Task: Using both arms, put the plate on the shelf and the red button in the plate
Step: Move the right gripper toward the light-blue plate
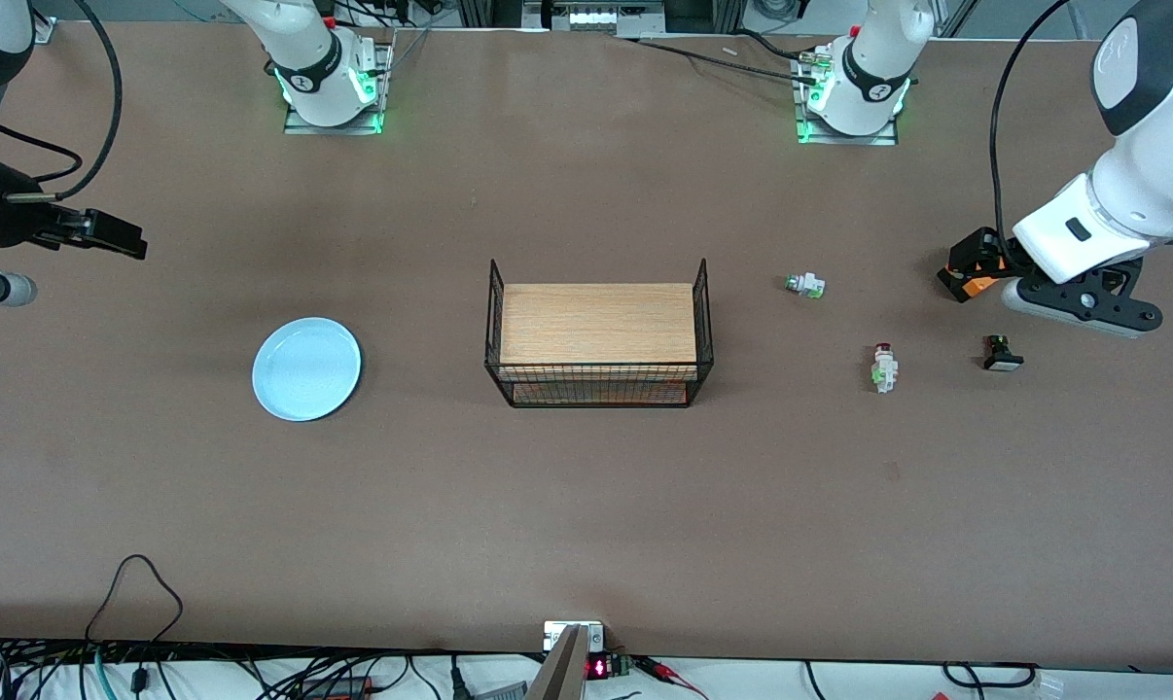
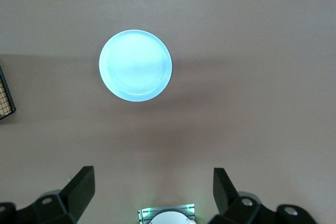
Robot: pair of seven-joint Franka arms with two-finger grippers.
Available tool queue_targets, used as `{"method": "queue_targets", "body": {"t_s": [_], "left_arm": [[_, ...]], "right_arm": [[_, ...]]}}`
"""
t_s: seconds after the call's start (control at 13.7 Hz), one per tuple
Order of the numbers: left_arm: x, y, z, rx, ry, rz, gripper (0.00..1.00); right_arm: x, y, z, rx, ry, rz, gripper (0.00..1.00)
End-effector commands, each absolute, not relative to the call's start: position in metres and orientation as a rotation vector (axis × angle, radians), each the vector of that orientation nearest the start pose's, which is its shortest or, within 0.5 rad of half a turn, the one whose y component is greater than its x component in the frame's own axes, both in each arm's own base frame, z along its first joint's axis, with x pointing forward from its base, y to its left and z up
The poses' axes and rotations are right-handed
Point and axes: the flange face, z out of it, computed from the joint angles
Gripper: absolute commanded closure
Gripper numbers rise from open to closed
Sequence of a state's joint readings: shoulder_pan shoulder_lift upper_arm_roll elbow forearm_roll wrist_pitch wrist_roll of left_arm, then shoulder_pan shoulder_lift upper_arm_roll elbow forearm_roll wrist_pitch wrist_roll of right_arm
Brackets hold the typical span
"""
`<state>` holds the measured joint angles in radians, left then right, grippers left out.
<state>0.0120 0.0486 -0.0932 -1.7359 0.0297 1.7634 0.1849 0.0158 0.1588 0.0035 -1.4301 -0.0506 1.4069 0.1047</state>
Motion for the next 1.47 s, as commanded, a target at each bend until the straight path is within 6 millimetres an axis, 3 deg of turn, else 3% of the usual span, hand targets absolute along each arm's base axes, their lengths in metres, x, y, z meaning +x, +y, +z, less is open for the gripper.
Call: {"method": "queue_targets", "body": {"t_s": [0.0,0.59,0.66,0.81,1.03,1.39], "left_arm": [[0.576,-0.042,0.542,-3.067,0.457,0.025,0.00],[0.576,-0.042,0.542,-3.068,0.457,0.025,0.00],[0.576,-0.042,0.542,-3.067,0.457,0.025,0.00],[0.576,-0.042,0.542,-3.067,0.457,0.025,0.00],[0.576,-0.042,0.541,-3.067,0.457,0.030,0.00],[0.576,-0.042,0.541,-3.067,0.457,0.030,0.00]], "right_arm": [[0.584,0.009,0.592,-3.174,0.153,0.274,0.00],[0.591,-0.009,0.577,-3.165,0.191,0.326,0.00],[0.595,-0.012,0.568,-3.162,0.210,0.336,0.00],[0.609,-0.021,0.544,-3.148,0.233,0.358,0.00],[0.635,-0.041,0.489,-3.033,0.282,0.377,0.00],[0.660,-0.073,0.378,-2.840,0.432,0.523,0.00]]}}
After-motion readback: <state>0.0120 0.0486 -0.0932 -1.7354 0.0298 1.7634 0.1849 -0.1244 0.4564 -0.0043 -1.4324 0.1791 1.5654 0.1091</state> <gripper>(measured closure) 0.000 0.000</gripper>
